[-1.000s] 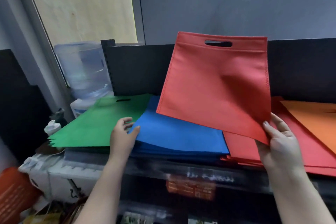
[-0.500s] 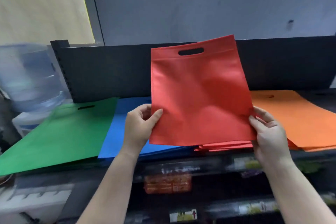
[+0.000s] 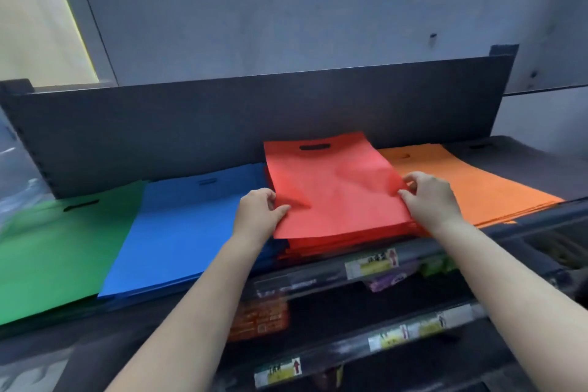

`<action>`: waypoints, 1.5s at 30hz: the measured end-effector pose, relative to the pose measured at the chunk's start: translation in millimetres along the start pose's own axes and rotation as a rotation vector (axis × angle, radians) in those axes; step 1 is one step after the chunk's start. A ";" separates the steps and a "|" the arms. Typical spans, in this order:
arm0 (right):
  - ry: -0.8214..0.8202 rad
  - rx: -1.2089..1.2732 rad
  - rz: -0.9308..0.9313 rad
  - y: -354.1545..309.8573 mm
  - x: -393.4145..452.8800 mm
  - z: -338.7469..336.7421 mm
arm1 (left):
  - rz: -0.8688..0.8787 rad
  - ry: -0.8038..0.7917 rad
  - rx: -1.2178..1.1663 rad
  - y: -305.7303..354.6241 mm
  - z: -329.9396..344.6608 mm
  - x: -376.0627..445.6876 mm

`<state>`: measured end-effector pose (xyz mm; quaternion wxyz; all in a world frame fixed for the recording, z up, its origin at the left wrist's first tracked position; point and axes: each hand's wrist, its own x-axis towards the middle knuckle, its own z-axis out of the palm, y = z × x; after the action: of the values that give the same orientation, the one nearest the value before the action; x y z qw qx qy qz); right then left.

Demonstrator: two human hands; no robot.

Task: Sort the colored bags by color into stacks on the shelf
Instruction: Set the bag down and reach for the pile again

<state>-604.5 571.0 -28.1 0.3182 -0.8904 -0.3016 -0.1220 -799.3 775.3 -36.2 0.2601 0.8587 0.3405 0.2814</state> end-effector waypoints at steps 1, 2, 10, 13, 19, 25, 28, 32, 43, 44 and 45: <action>-0.068 -0.077 0.007 5.6 1.1 2.5 | -0.029 -0.061 0.067 -0.5 3.4 -0.3; -0.126 -0.158 0.008 11.3 1.9 2.9 | -0.059 -0.098 0.126 0.6 6.8 -1.1; -0.139 -0.268 -0.158 48.7 22.4 -36.0 | 0.149 0.020 0.500 69.5 29.0 7.3; -0.125 -0.323 -0.222 70.3 33.8 -66.7 | 0.291 -0.003 0.557 121.5 55.5 14.4; -0.067 -0.432 -0.202 143.4 53.5 -146.0 | 0.490 -0.038 0.590 232.9 129.0 26.0; -0.045 -0.573 -0.043 238.8 58.9 -227.5 | 0.662 -0.094 0.592 343.4 211.4 31.5; -0.052 -0.624 0.055 284.8 52.7 -262.8 | 0.750 -0.114 0.558 396.7 248.6 28.7; -0.039 -0.683 0.198 343.3 39.8 -304.3 | 0.870 -0.157 0.495 465.2 300.3 16.0; -0.003 -0.850 0.545 494.4 10.4 -396.1 | 1.185 -0.284 0.394 632.6 462.2 -36.2; 0.003 -0.852 0.577 509.0 10.9 -402.9 | 1.207 -0.292 0.377 647.9 476.8 -39.1; 0.010 -0.847 0.605 523.8 12.1 -409.2 | 1.230 -0.298 0.364 663.4 491.5 -41.7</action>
<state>-283.3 -7.9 32.8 -0.0473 -0.9879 0.0466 -0.1401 -209.4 199.6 27.2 -0.0533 0.9567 -0.2096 0.1947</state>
